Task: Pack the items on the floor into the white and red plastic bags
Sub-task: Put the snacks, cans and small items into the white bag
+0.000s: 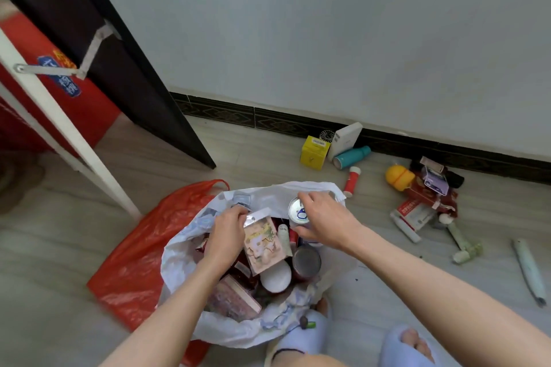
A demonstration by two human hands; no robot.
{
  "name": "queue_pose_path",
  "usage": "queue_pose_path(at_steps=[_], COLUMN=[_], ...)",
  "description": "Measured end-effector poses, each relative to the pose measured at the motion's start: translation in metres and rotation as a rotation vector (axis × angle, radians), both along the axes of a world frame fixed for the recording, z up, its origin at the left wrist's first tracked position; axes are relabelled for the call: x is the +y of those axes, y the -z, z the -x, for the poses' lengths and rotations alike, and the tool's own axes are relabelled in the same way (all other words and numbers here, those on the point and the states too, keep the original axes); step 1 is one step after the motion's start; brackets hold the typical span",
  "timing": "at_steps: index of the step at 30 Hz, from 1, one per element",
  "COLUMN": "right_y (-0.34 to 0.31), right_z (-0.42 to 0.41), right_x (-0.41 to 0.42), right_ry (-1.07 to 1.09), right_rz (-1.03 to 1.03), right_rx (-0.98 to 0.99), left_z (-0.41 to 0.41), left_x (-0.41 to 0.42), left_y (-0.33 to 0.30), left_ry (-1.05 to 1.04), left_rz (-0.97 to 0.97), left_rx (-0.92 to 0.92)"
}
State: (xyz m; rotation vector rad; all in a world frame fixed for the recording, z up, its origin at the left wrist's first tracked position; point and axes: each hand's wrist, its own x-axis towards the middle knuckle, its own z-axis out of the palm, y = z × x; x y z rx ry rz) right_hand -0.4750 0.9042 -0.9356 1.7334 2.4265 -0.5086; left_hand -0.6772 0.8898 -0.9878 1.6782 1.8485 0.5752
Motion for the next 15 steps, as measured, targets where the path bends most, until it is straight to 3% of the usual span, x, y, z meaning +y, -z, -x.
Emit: queue_pose_path(at_steps=[7, 11, 15], right_y=[0.033, 0.055, 0.071], right_z=[0.01, 0.03, 0.035], right_x=[0.004, 0.005, 0.0], right_ry=[0.069, 0.068, 0.124], right_rz=[0.102, 0.077, 0.034], right_rx=[0.006, 0.063, 0.191], left_z=[0.012, 0.013, 0.011], left_x=[-0.006, -0.026, -0.046], left_y=[0.014, 0.027, 0.046], left_ry=[0.055, 0.236, 0.462], left_rz=[-0.211, -0.325, -0.099], left_rx=[0.246, 0.329, 0.445])
